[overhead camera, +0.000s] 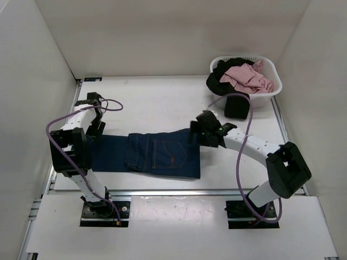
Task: Fold and stack the trousers
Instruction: Fold the trousers
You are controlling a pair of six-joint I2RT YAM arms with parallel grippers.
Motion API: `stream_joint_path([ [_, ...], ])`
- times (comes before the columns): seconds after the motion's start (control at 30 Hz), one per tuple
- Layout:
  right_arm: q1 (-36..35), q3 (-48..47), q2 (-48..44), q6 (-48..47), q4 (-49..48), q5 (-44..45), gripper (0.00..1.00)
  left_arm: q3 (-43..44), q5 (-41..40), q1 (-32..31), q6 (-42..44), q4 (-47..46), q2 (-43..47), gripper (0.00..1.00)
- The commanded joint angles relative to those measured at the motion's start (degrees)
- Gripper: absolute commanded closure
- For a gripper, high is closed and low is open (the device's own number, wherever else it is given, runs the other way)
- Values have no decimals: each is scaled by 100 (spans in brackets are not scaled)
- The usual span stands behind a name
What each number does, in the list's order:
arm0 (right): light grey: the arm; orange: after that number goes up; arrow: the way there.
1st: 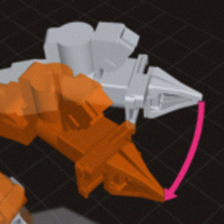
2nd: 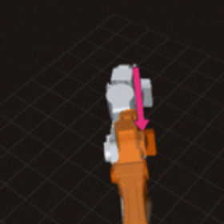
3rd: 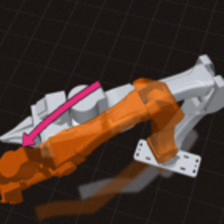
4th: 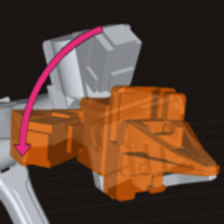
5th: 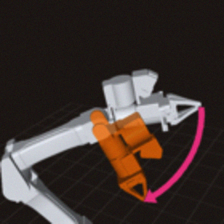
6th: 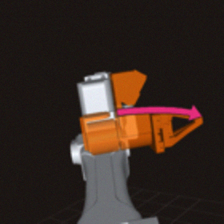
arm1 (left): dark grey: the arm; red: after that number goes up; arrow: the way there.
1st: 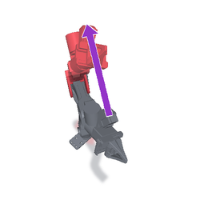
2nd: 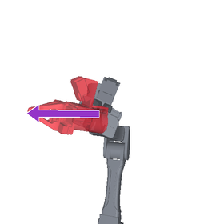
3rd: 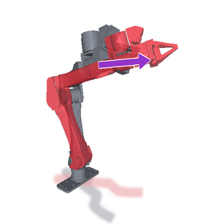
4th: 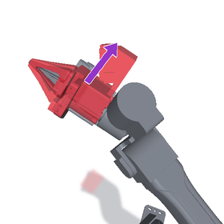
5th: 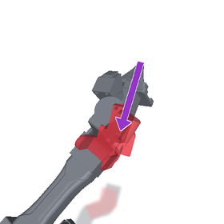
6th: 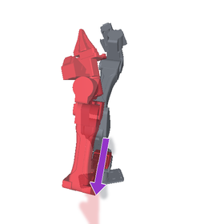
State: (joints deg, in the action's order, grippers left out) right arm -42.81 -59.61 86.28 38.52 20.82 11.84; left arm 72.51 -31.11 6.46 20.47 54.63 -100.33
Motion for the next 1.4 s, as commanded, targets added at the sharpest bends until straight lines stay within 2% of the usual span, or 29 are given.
stream_joint_path([
  [0.0,439,652,-331,121,-323,-735,1,149,553,-180,-183,451,497,12],
  [0.07,773,916,-331,-11,-621,-735,1,149,825,-329,-253,522,672,12],
  [0.2,1221,1522,-200,-11,-1472,-1516,1,-70,958,-382,-254,522,857,12],
  [0.4,1073,2286,-418,182,-1897,-1658,4,-570,949,-382,-307,469,1042,12],
  [0.5,1011,2489,-218,489,-2274,-1947,12,-729,1011,-321,-359,399,1042,12],
  [0.6,1011,2437,213,753,-2206,-2010,39,-800,1011,-155,-359,346,1042,12],
  [0.63,1011,2437,214,814,-2118,-2010,65,-800,1011,-93,-359,346,1042,12],
  [0.67,1011,2385,214,980,-2004,-1931,82,-748,1011,-92,-307,346,1042,12],
  [0.7,1142,2384,135,1043,-1890,-1878,95,-747,1011,-40,-307,346,1042,12],
  [0.73,1221,2384,22,1043,-1819,-1878,100,-695,1011,-39,-307,346,1103,12],
  [0.8,1502,2384,-486,1096,-1626,-1878,100,-694,1011,-39,-245,346,1104,10],
  [0.93,2327,1674,-1375,430,232,-1404,100,-642,932,-39,-192,399,1156,10],
  [1.07,2996,752,-2245,-458,1668,-1211,100,-642,932,-39,-192,451,1156,10],
  [1.2,3261,-391,-2537,-1205,2943,-659,100,-642,932,-39,-192,452,1156,10],
  [1.37,3130,-1946,-2222,-1365,3989,-454,100,-589,932,-39,-192,557,1156,10],
])
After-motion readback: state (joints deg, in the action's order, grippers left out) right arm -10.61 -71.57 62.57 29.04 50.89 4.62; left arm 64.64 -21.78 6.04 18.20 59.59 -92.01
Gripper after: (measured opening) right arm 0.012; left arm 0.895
